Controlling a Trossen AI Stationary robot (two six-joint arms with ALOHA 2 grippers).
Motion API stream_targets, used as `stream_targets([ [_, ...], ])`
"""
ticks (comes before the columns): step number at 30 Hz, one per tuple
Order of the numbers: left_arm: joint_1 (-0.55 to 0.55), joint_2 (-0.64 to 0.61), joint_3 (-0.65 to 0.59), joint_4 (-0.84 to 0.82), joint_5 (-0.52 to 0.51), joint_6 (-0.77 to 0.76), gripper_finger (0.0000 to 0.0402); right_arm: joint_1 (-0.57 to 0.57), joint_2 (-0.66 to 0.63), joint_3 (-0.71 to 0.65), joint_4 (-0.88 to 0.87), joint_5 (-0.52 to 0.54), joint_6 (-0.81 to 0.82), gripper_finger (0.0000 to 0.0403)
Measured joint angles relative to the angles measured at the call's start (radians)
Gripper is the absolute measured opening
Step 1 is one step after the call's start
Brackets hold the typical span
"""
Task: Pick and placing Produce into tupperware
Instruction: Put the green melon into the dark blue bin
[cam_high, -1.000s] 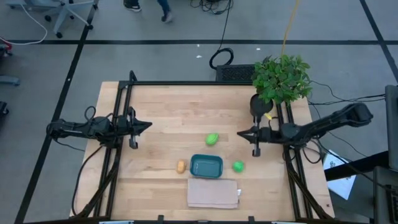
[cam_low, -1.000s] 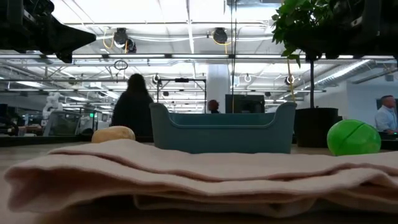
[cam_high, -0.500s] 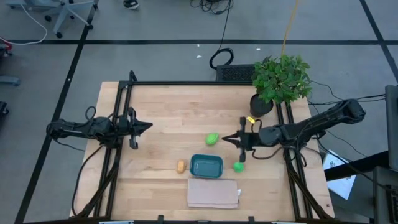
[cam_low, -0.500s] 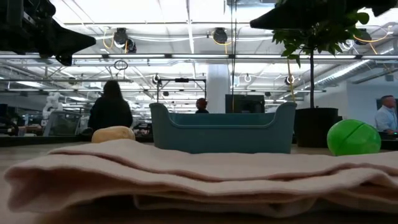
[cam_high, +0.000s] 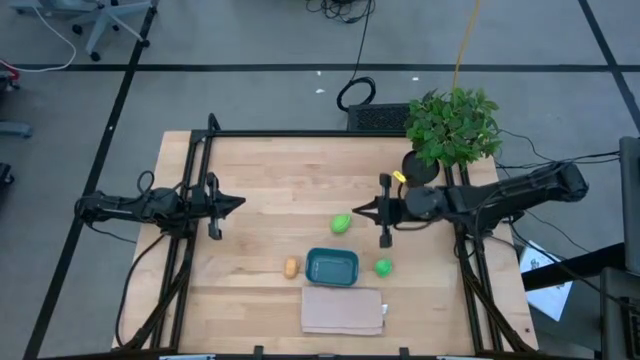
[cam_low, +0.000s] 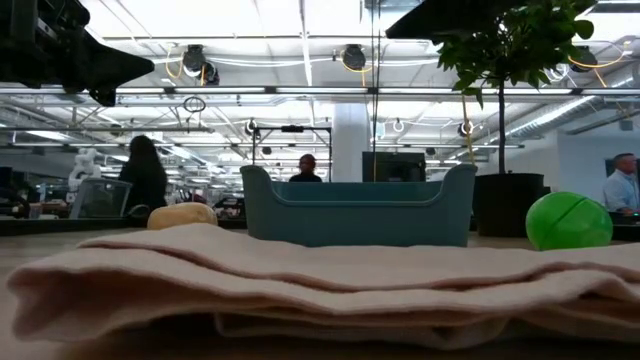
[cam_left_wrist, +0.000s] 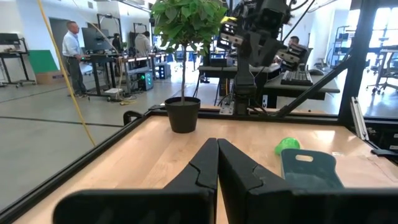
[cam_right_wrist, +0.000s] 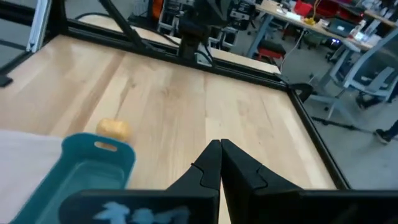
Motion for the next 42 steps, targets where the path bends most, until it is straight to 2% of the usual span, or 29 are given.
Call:
stream_targets([
  [5,0.000,0.000,0.000,0.000,0.000,0.004,0.0010,-0.063,0.044,0.094,-0.091,-0.086,0.047,0.0000],
  [10,0.000,0.000,0.000,0.000,0.000,0.006,0.0010,-0.103,0.135,0.245,-0.275,-0.112,0.048,0.0000],
  [16,0.000,0.000,0.000,-0.002,0.001,0.022,0.0010,-0.178,0.264,0.433,-0.466,-0.267,0.061,0.0000],
  [21,0.000,0.000,0.000,-0.005,0.001,0.021,0.0010,-0.243,0.361,0.554,-0.641,-0.335,0.031,0.0000],
  [28,0.000,0.000,0.000,-0.007,0.001,0.024,0.0010,-0.303,0.453,0.588,-0.728,-0.455,-0.106,0.0000],
  [35,0.000,0.000,0.001,-0.023,0.001,0.032,0.0010,-0.350,0.522,0.589,-0.727,-0.458,-0.094,0.0000],
  [39,0.000,0.000,0.001,-0.030,0.001,0.049,0.0010,-0.346,0.547,0.589,-0.765,-0.458,-0.184,0.0000],
  [42,0.000,0.000,0.001,-0.037,0.001,0.051,0.0010,-0.343,0.553,0.589,-0.772,-0.458,-0.191,0.0001],
])
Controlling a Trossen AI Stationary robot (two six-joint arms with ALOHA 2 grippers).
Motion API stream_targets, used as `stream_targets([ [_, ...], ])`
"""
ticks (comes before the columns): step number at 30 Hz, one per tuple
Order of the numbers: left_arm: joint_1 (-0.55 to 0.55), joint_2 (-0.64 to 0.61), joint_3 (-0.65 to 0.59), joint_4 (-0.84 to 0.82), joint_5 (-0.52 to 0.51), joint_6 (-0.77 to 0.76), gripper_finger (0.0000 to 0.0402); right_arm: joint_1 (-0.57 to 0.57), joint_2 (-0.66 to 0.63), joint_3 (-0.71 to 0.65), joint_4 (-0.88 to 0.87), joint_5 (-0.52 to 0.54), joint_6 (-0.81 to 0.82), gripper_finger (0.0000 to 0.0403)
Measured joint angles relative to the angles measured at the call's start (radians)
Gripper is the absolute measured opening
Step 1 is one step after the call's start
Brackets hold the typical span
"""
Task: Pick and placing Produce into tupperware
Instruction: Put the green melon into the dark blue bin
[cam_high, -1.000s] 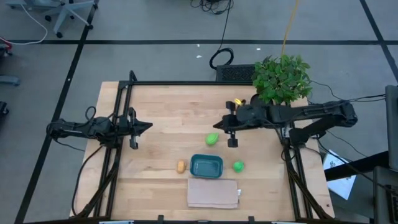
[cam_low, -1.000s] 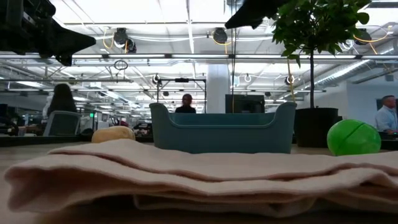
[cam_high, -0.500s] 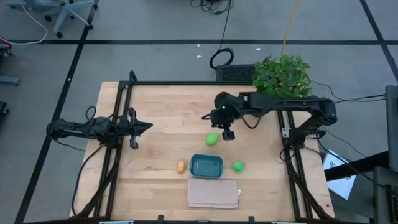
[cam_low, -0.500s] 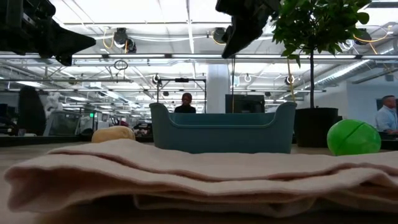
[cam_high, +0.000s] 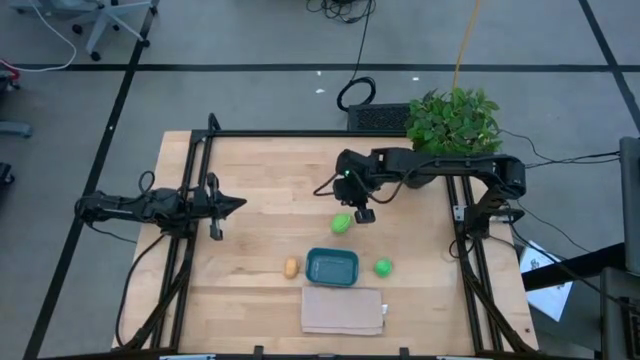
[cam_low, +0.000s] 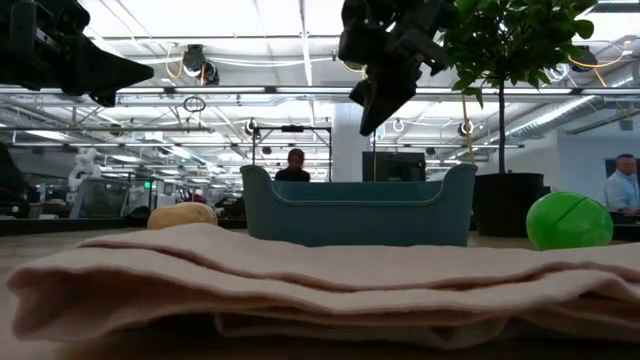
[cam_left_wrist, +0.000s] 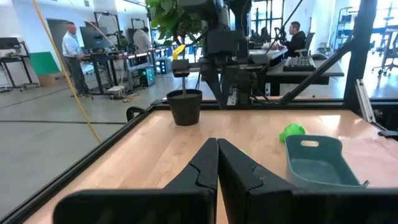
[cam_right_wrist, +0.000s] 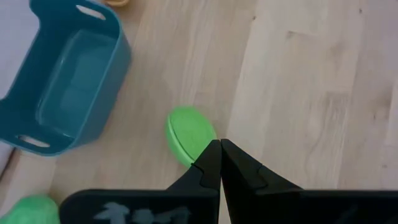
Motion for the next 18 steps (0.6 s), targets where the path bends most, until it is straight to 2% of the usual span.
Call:
stream_targets([
  [6,0.000,0.000,0.000,-0.015,0.000,0.002,0.0010,0.000,-0.003,0.000,0.046,0.002,0.028,0.0023],
  [10,0.000,0.000,0.000,-0.019,0.000,0.002,0.0010,0.004,-0.006,0.000,0.056,0.003,0.037,0.0053],
  [13,0.000,0.000,0.000,-0.020,-0.001,0.002,0.0010,0.012,-0.004,0.000,0.060,0.003,0.056,0.0094],
  [18,0.000,0.000,0.000,-0.020,-0.001,0.000,0.0010,0.013,-0.005,0.000,0.059,0.003,0.083,0.0191],
])
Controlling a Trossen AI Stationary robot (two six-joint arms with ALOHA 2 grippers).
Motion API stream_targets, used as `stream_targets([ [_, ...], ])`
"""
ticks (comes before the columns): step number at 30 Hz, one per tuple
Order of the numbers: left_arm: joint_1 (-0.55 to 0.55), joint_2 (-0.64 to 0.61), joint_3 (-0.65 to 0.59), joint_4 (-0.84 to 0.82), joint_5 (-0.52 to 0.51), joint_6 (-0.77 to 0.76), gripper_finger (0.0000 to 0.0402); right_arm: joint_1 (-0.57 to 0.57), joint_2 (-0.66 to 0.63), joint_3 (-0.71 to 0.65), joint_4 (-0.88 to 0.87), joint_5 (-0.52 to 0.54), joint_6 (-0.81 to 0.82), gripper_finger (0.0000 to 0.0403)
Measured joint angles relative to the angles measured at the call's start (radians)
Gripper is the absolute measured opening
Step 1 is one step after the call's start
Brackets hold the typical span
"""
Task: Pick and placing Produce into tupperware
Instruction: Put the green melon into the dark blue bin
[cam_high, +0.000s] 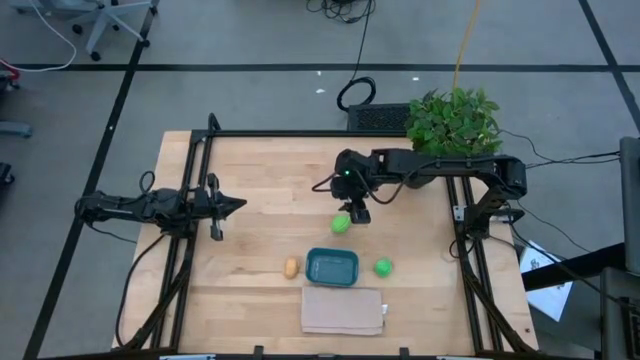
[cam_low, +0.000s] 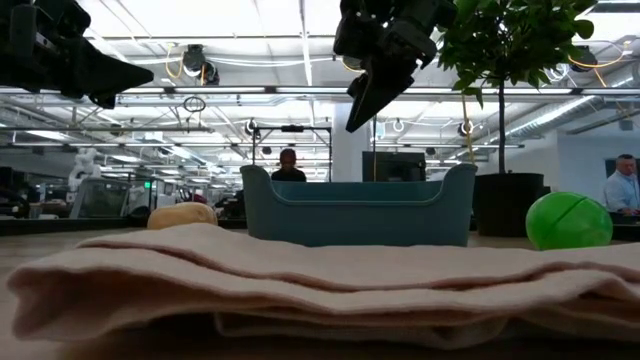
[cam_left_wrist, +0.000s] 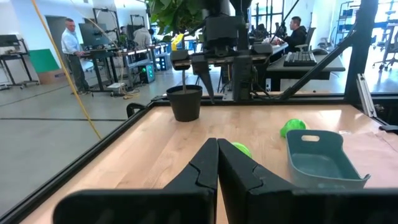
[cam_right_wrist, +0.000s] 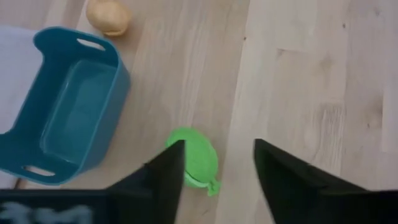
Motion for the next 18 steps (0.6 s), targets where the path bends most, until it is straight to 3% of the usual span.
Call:
stream_targets([
  [6,0.000,0.000,0.000,0.000,0.000,-0.001,0.0010,0.000,0.000,0.000,-0.002,0.001,0.047,0.0273],
  [18,0.000,0.000,0.000,-0.018,0.000,0.004,0.0010,0.029,0.000,0.000,-0.005,0.001,-0.050,0.0284],
])
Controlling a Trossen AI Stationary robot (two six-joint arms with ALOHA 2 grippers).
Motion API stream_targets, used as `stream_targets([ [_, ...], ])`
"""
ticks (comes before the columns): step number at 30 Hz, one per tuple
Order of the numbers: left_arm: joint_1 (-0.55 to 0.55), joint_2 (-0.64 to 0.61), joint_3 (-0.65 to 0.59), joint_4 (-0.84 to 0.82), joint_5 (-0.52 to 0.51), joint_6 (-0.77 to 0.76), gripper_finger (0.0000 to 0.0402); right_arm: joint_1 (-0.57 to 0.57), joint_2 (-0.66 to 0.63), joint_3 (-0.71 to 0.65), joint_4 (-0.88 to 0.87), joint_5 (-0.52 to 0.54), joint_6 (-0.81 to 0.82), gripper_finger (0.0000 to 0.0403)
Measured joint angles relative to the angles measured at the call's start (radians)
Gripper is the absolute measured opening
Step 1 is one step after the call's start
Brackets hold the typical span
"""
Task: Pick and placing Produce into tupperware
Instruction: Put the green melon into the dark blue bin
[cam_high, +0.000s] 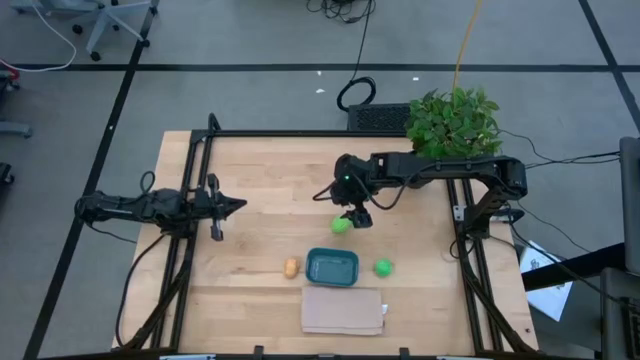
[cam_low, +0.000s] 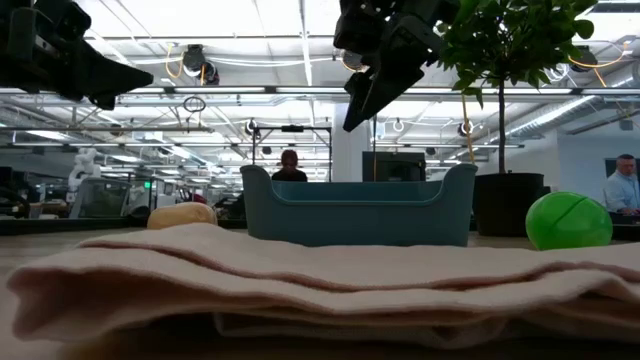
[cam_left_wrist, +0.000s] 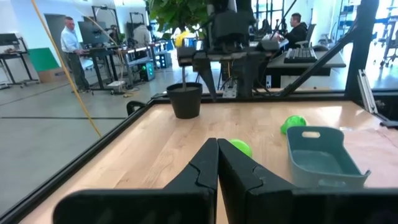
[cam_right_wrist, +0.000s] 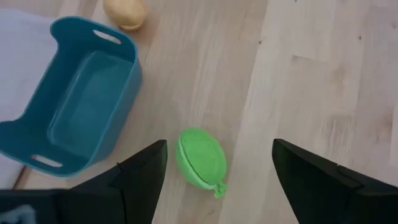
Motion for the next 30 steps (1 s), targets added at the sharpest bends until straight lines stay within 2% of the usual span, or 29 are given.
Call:
stream_targets([
  [13,0.000,0.000,0.000,-0.030,0.000,-0.002,0.0010,0.003,0.122,0.000,-0.003,0.000,-0.028,0.0284],
  [30,0.000,0.000,0.000,-0.057,0.001,-0.001,0.0010,0.018,0.152,-0.001,-0.027,0.020,-0.283,0.0284],
])
